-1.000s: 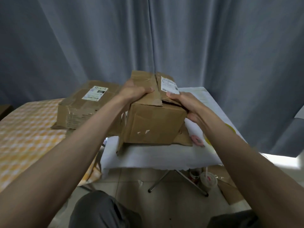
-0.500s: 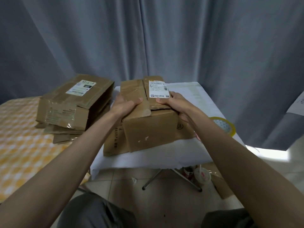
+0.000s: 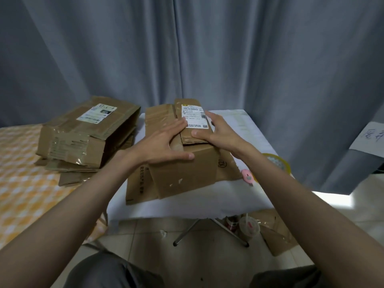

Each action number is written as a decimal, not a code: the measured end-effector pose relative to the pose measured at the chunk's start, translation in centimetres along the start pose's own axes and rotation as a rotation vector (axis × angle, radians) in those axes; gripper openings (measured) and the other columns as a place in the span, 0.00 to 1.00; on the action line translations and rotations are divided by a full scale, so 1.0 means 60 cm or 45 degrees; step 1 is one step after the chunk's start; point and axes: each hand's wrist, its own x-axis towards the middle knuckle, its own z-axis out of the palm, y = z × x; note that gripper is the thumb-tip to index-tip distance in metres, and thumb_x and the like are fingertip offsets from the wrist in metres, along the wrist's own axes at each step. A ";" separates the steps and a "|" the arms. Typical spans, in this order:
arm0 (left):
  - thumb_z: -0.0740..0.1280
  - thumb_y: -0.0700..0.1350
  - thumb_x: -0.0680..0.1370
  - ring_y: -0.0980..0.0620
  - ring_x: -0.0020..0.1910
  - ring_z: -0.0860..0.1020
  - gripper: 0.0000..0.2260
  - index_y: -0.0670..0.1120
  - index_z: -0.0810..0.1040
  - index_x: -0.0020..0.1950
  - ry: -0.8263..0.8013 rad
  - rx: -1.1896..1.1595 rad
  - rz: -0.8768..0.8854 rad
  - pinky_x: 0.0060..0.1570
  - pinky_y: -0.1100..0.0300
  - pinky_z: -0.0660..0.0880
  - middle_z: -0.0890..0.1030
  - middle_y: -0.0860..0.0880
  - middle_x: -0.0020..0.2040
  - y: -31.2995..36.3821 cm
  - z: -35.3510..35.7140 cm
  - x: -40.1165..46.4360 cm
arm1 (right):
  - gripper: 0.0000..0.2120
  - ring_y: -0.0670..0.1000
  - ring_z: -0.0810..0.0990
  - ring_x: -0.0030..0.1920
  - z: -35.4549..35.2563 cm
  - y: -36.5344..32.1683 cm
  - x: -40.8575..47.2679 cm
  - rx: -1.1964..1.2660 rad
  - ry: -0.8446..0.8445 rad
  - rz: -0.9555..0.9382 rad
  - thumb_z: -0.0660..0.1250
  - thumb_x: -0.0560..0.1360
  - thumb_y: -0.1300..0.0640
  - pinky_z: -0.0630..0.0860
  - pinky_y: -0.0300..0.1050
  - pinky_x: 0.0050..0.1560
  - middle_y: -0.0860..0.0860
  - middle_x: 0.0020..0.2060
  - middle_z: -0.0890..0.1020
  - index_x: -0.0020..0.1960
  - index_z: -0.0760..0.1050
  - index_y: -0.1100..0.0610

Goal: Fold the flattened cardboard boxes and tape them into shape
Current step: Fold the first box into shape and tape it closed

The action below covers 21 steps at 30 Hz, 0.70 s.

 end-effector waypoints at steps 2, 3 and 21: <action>0.63 0.79 0.63 0.56 0.79 0.50 0.54 0.56 0.49 0.81 -0.011 -0.005 -0.018 0.78 0.49 0.51 0.49 0.59 0.81 -0.005 0.000 0.001 | 0.33 0.38 0.69 0.64 0.001 -0.002 -0.010 -0.131 0.089 -0.206 0.79 0.68 0.45 0.64 0.31 0.63 0.42 0.65 0.72 0.70 0.73 0.48; 0.63 0.79 0.64 0.56 0.79 0.50 0.53 0.56 0.49 0.81 -0.012 -0.005 -0.024 0.78 0.48 0.52 0.49 0.59 0.81 -0.007 0.001 0.002 | 0.29 0.38 0.72 0.62 -0.002 -0.002 -0.014 -0.183 0.090 -0.298 0.80 0.66 0.45 0.65 0.30 0.61 0.43 0.62 0.75 0.65 0.78 0.48; 0.61 0.84 0.58 0.56 0.79 0.43 0.60 0.57 0.41 0.81 -0.137 0.144 -0.021 0.78 0.53 0.43 0.42 0.61 0.80 -0.027 0.015 0.019 | 0.07 0.46 0.78 0.59 0.009 0.046 -0.040 -0.241 0.116 -0.494 0.69 0.79 0.54 0.73 0.47 0.62 0.49 0.53 0.81 0.47 0.83 0.57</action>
